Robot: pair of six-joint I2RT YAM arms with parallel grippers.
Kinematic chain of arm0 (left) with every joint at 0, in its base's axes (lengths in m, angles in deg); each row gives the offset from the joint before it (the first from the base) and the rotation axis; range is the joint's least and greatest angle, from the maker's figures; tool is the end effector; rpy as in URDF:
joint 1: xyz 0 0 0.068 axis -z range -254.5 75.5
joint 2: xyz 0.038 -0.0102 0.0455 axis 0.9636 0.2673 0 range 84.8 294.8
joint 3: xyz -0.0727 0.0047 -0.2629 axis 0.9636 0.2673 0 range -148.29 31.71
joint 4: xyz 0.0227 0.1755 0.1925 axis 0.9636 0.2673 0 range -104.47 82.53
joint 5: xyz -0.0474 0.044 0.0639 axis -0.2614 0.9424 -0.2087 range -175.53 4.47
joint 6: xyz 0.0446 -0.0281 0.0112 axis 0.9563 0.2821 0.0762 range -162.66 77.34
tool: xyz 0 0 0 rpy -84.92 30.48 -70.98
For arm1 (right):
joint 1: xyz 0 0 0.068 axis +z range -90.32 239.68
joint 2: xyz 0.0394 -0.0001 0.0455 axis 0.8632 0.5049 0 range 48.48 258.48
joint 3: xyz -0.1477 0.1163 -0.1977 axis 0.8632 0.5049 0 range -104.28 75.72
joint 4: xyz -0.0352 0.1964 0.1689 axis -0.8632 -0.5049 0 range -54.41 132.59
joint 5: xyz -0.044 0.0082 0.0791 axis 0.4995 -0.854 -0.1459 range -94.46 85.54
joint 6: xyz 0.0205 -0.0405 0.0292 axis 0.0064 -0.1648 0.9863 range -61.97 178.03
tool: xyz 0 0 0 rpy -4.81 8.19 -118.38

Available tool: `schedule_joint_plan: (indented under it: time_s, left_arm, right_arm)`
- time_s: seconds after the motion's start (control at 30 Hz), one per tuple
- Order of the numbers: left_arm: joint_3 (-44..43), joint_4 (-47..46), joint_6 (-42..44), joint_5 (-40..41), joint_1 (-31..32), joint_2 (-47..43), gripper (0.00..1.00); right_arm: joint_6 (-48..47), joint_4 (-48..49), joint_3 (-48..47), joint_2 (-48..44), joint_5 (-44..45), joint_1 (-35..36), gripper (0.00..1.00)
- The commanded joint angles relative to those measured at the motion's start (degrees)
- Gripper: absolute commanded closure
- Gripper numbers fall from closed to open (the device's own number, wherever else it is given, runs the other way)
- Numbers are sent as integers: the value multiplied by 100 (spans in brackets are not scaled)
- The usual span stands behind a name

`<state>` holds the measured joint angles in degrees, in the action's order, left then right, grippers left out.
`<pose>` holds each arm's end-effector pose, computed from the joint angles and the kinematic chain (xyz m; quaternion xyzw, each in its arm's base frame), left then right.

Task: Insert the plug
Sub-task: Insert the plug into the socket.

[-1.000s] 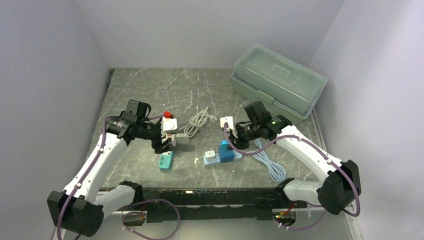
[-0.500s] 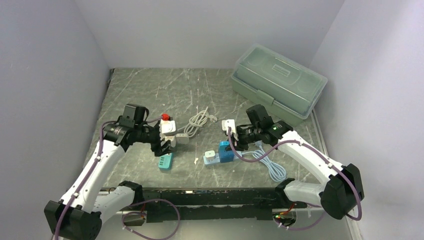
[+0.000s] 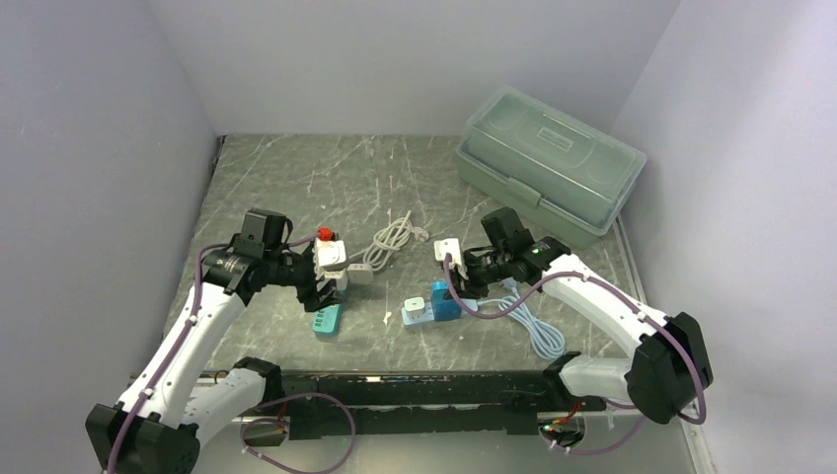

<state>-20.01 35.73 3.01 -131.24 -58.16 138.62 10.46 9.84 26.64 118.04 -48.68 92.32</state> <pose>0.1576 -0.0728 0.2994 0.5568 0.6828 -0.2802 0.3811 0.1867 0.1493 0.2516 -0.6572 0.5959 0.3162 0.3362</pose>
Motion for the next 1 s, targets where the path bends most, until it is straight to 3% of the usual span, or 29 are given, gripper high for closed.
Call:
schedule_joint_plan:
  time_s: [0.0, 0.97]
  left_arm:
    - [-44, -124, -133, -6, 21, -84, 28]
    - [-56, -168, -243, -69, 20, -65, 29]
  right_arm:
    - [-269, -26, -124, 67, -190, -21, 100]
    - [-378, -145, -155, 162, 108, -21, 100]
